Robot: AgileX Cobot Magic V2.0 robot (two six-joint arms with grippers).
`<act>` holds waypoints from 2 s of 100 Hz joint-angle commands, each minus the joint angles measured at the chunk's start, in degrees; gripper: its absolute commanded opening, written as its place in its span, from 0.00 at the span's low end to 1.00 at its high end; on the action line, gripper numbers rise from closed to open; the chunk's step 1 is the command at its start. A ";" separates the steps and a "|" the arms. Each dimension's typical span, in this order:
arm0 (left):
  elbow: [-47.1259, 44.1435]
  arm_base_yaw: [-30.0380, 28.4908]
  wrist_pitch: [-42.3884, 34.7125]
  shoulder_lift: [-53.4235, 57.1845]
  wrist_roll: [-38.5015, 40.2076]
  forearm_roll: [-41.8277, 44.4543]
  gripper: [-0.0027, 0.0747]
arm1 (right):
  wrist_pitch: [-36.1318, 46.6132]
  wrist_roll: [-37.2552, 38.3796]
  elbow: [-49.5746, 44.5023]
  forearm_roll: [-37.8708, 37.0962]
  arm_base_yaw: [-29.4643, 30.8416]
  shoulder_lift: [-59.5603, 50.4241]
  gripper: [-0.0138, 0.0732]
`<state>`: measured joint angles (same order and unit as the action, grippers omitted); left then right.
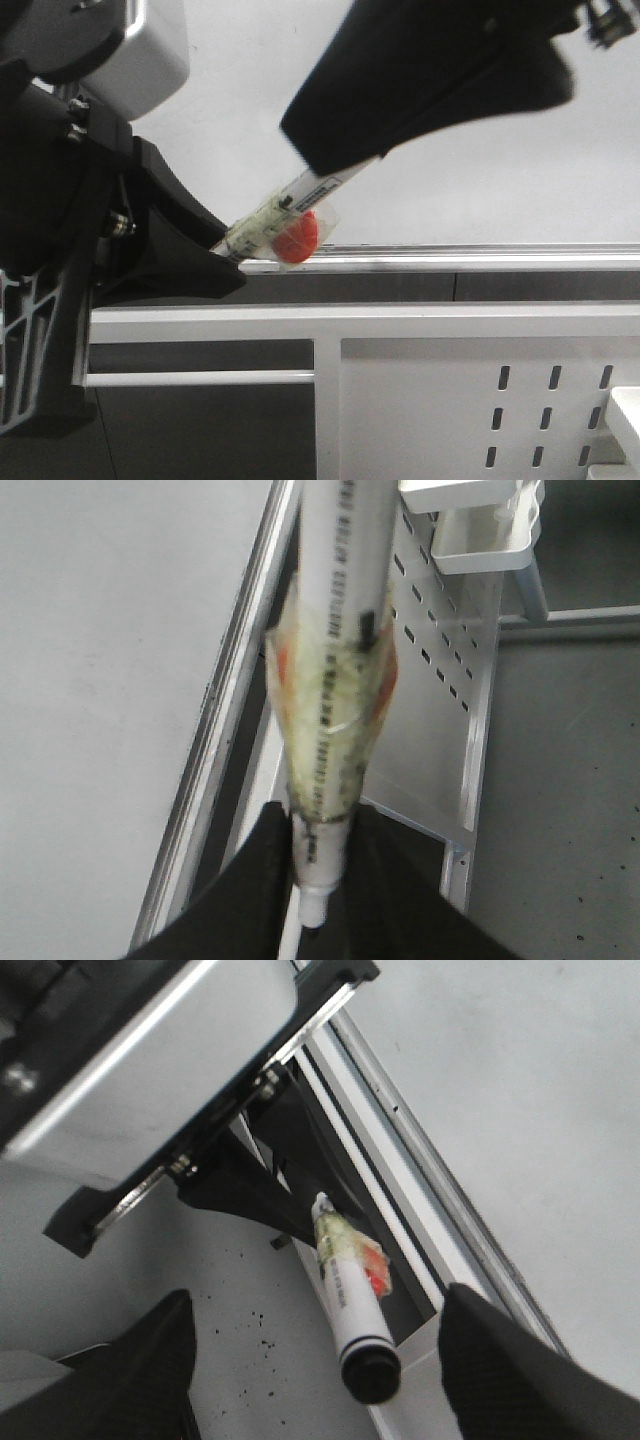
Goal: Write number 1 on whiteboard
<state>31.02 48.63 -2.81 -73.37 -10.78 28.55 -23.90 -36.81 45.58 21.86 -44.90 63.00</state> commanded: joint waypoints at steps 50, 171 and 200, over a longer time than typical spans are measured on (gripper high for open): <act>1.70 0.41 -8.57 1.79 0.09 -0.47 0.01 | 7.17 -0.59 2.08 -0.21 -0.19 2.00 0.65; 1.70 0.41 -4.14 10.76 0.53 -11.44 0.49 | 7.95 -0.12 1.97 -0.36 -0.07 0.48 0.07; -2.72 0.41 0.90 27.13 0.80 -26.40 0.48 | 9.35 0.54 0.31 -0.25 -0.07 -4.05 0.08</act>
<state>28.64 48.63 1.02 -52.16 -10.70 6.42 -19.04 -36.82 45.57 20.99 -45.13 61.94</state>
